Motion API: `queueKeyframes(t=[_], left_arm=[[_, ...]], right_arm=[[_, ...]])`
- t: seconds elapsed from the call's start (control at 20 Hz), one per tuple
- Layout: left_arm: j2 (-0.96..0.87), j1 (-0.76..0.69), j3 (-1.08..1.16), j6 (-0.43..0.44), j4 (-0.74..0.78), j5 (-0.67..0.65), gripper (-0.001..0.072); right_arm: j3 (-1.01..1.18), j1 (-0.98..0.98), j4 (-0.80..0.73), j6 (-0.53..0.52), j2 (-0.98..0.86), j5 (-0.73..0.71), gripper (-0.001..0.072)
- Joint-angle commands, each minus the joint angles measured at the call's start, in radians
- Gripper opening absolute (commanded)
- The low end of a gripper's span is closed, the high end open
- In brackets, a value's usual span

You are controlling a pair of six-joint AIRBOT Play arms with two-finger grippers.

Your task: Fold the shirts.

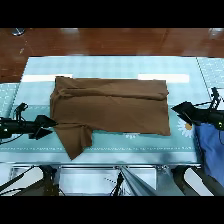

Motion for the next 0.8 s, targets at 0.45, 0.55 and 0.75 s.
queueKeyframes(t=[0.45,0.55,0.75], left_arm=[[0.004,-0.175,-0.075,0.134,-0.038,0.012,0.0020],[0.004,-0.175,-0.072,0.140,-0.039,0.025,0.0026],[0.004,-0.175,-0.072,0.140,-0.049,0.031,0.0026]], right_arm=[[-0.031,-0.188,-0.257,0.124,0.021,0.096,0.0629],[-0.038,-0.187,-0.308,0.092,0.021,0.184,0.0629],[-0.080,-0.180,-0.175,0.042,0.005,0.232,0.0628]])
